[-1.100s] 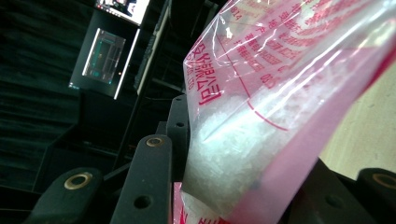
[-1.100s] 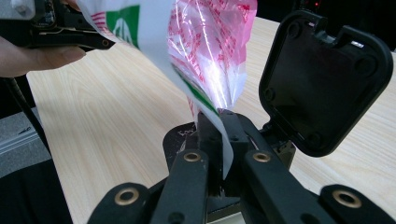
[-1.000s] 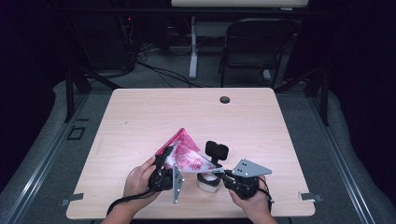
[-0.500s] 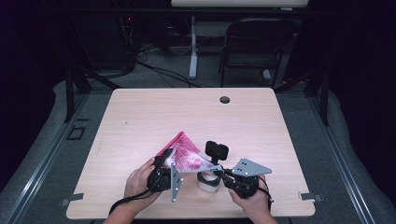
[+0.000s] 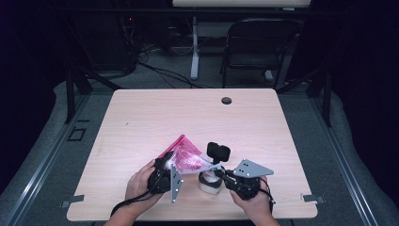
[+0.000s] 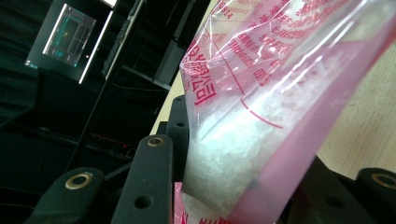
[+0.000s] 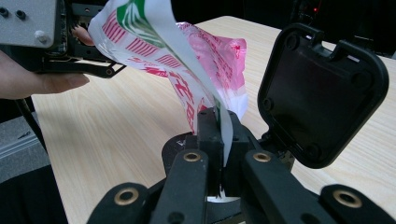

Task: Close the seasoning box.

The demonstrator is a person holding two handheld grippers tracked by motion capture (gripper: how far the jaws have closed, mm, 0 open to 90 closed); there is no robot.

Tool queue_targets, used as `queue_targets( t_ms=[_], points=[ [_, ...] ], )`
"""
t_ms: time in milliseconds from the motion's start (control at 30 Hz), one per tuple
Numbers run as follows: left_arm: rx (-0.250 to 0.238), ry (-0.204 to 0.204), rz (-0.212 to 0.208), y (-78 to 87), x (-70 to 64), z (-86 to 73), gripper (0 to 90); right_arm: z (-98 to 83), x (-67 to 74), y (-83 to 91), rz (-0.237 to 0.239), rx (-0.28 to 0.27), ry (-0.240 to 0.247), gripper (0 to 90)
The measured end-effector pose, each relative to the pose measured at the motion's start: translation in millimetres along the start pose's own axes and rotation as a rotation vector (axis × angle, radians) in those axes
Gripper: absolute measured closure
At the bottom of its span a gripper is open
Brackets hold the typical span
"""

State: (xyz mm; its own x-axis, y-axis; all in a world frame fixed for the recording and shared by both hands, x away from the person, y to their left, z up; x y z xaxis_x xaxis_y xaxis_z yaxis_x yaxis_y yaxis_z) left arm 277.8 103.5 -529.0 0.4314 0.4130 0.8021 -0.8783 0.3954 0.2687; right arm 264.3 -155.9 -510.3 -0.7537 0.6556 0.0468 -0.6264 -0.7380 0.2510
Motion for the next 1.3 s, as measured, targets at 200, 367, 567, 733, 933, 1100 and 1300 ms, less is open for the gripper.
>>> queue_targets(
  t_ms=[200,367,567,733,933,1100,1300],
  points=[
    [0.000,-0.002,-0.006,-0.8,0.0,-0.4,70.5,0.4,-0.2,0.3,-0.003,-0.004,-0.002,88.9],
    [0.005,0.016,-0.022,-2.1,0.6,-2.4,70.5,0.2,-0.6,0.1,-0.001,-0.006,-0.004,88.0],
    [0.011,0.025,-0.040,-3.0,0.4,-4.0,70.9,0.1,-0.2,-1.1,0.003,-0.016,-0.013,85.9],
    [0.016,0.061,-0.073,-3.3,2.2,-7.0,71.0,0.5,-0.2,-2.3,0.006,-0.020,-0.020,84.2],
    [0.020,0.119,-0.116,-6.3,1.9,-12.3,71.1,0.5,0.8,-5.0,0.010,-0.021,-0.021,82.2],
    [0.026,0.164,-0.149,-8.1,1.8,-16.5,71.2,0.2,1.1,-6.7,0.014,-0.015,-0.026,81.0],
    [0.029,0.210,-0.184,-9.9,0.6,-20.5,71.2,0.1,1.0,-7.0,0.015,-0.015,-0.031,79.4]
  ],
)
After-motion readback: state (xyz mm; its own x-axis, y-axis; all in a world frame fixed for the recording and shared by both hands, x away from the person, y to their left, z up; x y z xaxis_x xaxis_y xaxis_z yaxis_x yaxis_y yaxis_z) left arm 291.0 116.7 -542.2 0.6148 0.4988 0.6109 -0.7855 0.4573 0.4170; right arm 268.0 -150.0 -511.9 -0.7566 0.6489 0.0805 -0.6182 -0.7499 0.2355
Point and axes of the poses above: each handheld gripper's, and its own axes: y roughly backward along the jaws, z roughly out of its top, x roughly to its left, the point moved 1 cm from there along -y, roughly forward along the jaws, and after that the axes turned 8 degrees about -x, right-handed, at the moved point
